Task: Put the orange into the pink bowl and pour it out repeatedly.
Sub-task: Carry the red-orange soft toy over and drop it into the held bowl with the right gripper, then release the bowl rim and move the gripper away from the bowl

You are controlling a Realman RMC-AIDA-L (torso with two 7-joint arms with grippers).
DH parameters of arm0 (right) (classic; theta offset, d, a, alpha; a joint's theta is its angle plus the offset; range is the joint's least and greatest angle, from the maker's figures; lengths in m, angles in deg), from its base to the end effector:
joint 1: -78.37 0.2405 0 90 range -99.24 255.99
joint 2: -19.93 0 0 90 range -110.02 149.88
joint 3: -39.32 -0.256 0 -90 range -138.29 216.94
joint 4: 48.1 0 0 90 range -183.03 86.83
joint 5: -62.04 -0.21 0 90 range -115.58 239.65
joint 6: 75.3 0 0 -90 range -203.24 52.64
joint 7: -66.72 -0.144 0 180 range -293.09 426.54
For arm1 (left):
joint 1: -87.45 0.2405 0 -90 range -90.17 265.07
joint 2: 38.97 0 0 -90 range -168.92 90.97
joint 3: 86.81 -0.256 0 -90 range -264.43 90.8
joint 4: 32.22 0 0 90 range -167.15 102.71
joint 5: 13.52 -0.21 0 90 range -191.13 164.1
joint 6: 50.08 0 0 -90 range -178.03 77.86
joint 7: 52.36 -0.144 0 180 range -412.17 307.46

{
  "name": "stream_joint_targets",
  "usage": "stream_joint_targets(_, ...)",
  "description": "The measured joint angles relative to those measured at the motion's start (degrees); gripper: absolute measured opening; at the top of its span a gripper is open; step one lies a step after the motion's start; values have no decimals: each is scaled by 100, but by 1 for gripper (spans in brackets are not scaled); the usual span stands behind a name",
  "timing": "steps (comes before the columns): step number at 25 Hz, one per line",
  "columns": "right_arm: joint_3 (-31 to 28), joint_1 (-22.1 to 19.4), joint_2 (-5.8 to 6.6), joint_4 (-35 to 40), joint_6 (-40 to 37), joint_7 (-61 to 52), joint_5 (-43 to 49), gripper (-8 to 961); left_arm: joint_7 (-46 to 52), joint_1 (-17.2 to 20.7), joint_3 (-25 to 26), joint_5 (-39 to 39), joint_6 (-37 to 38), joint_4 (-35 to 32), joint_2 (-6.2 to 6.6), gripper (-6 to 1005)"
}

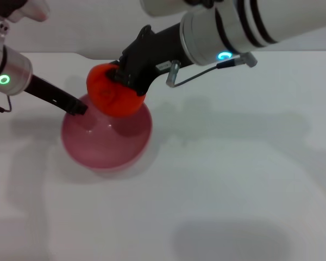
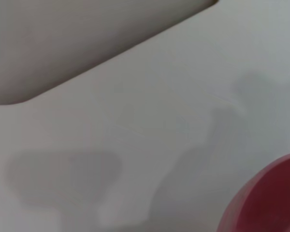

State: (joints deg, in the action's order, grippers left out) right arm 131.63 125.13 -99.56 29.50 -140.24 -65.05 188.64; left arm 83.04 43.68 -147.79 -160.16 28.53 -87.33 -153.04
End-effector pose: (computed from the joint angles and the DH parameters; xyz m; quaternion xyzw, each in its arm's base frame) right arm 0.0166 0.3731 -0.0513 -0.9865 0.0209 0.0417 0.1567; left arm -0.2172 0.4154 0.0358 -0.8985 -0.3684 0.0998 0.2168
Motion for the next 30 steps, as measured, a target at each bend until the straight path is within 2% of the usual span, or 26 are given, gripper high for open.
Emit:
stream_joint_targets(5,217,66,5,-175,61,21,-4,102,-2,-36,-73,-2,8,1,-50,42)
stream_joint_targets(11,342,66,3,-196,176,46,-8,151,-5,-43,-82,-10,14,2,-54,42)
stream_joint_targets(16,308,30,0,-163,246,47,-8,371,-10,-45,-127,-9,13,1,-49,42)
stream_joint_targets(19,216,-76,-2,-93,449,52,-8,443,-12,-45,-132,-7,18,0,-35,42)
stream_joint_targets(22,-57,-397,-9,107,957,240,-84,514,-13,-44,-142,-7,40,0,-25,41)
stream_joint_targets(24,-260,-737,-25,260,1448,673,-384,514,-16,-43,-146,-6,58,0,-22,41)
stream_joint_targets(26,-462,-1154,-36,323,2030,1470,-1093,514,-21,-32,-149,-5,64,0,-18,41)
stream_joint_targets(30,-696,-1681,-39,-8,2714,3339,-2931,514,-22,-9,-151,-4,66,0,-14,41)
